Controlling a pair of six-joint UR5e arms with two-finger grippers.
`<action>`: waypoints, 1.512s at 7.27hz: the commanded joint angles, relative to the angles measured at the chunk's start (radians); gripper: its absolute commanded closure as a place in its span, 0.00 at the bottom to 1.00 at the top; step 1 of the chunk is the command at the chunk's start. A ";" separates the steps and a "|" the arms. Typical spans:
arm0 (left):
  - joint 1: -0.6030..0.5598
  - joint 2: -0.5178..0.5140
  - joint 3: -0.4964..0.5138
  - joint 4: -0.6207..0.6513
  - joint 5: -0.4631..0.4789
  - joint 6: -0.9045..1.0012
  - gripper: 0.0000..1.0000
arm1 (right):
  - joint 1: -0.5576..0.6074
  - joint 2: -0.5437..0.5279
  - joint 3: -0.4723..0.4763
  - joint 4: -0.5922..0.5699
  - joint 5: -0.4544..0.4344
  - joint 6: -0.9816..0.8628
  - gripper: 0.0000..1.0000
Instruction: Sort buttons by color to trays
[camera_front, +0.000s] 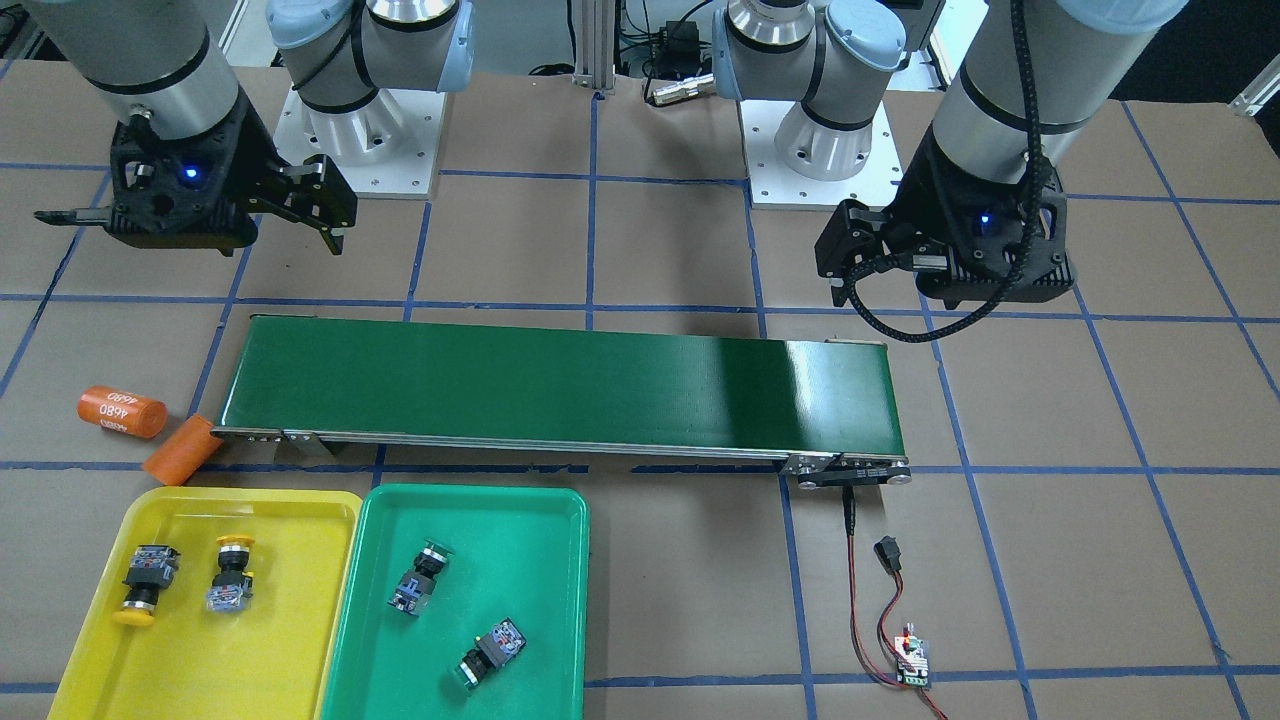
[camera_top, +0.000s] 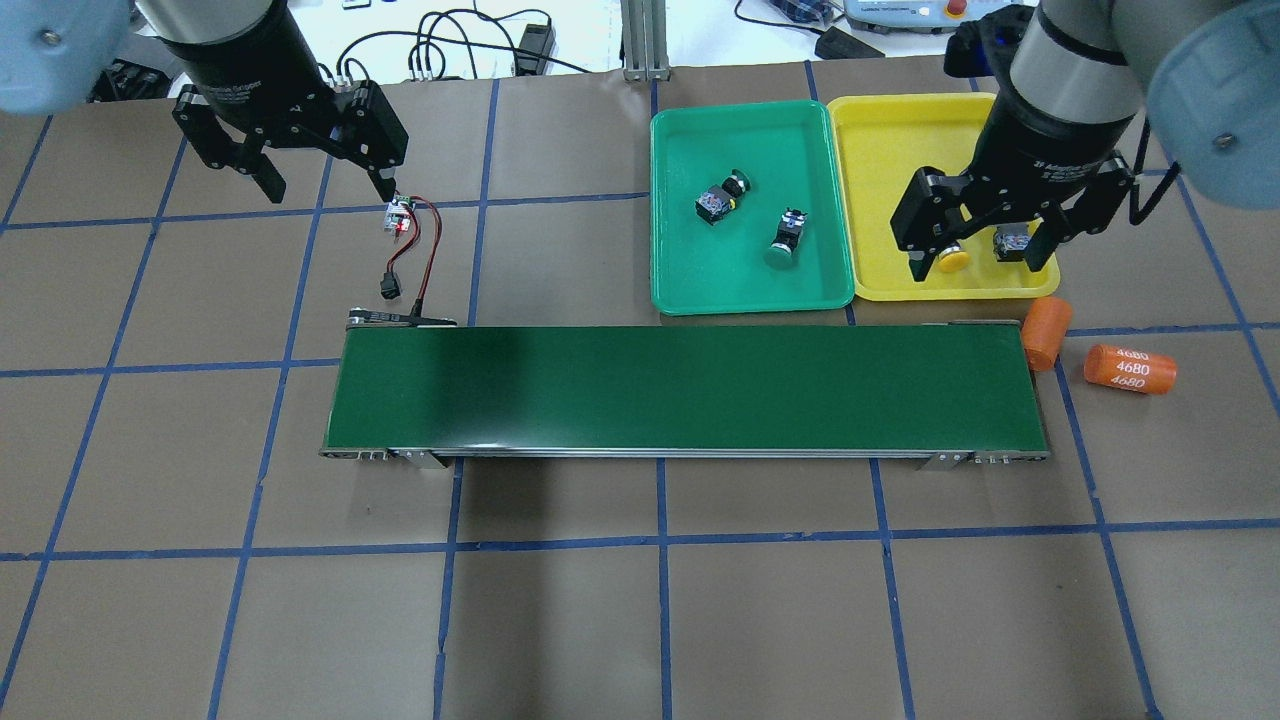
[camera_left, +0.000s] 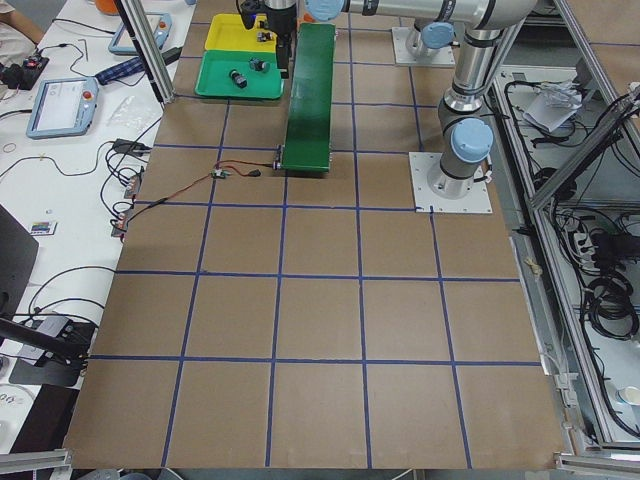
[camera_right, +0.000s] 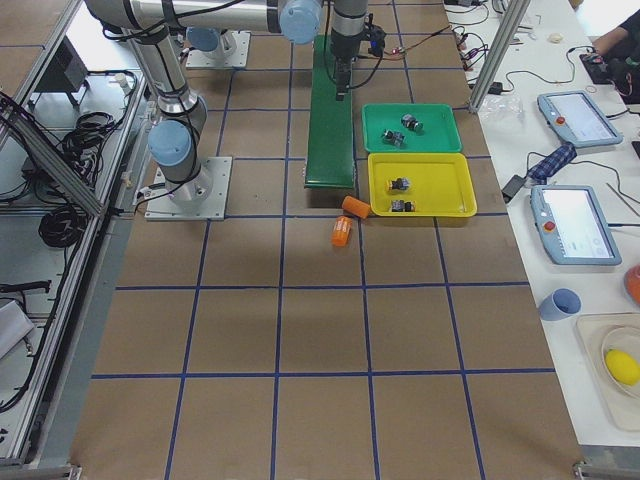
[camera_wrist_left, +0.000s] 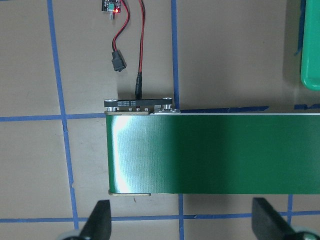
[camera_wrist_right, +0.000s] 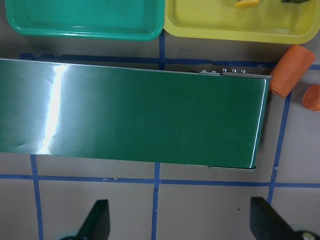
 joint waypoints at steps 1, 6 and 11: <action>0.000 0.001 0.003 0.000 0.000 0.000 0.00 | 0.002 -0.001 0.016 -0.001 0.002 0.006 0.00; 0.001 0.001 0.005 0.000 0.000 0.000 0.00 | 0.007 -0.015 -0.019 0.003 -0.020 0.009 0.00; 0.000 0.001 0.002 0.000 0.000 -0.005 0.00 | 0.011 -0.014 -0.019 -0.001 -0.011 0.012 0.00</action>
